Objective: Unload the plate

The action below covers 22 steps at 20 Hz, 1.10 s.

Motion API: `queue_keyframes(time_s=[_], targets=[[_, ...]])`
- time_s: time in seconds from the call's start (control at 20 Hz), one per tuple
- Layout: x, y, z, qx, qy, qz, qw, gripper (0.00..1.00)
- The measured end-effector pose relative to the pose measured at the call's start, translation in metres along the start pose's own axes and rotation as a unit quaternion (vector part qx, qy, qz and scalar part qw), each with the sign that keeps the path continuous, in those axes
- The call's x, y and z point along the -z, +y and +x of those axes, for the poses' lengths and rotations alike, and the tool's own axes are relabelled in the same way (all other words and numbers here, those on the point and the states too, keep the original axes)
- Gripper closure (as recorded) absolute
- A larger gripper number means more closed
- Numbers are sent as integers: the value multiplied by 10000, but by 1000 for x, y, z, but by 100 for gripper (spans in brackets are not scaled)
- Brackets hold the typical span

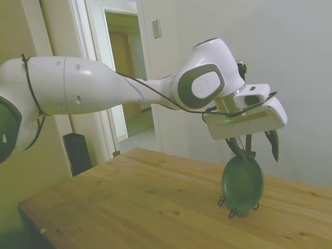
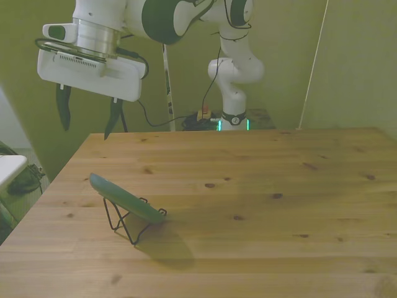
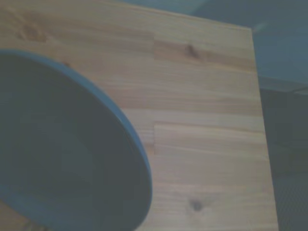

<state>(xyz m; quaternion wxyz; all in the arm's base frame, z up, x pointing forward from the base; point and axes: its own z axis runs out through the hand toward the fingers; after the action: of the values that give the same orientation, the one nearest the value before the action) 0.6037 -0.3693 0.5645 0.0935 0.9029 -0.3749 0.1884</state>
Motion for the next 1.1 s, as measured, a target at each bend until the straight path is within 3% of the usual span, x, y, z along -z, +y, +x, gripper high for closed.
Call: queue_keyframes(time_s=[0.55, 1.1], targets=[[-34, -46, 4, 508, 16, 368, 9980, 0], [-59, -50, 12, 1194, 40, 345, 9922, 0]])
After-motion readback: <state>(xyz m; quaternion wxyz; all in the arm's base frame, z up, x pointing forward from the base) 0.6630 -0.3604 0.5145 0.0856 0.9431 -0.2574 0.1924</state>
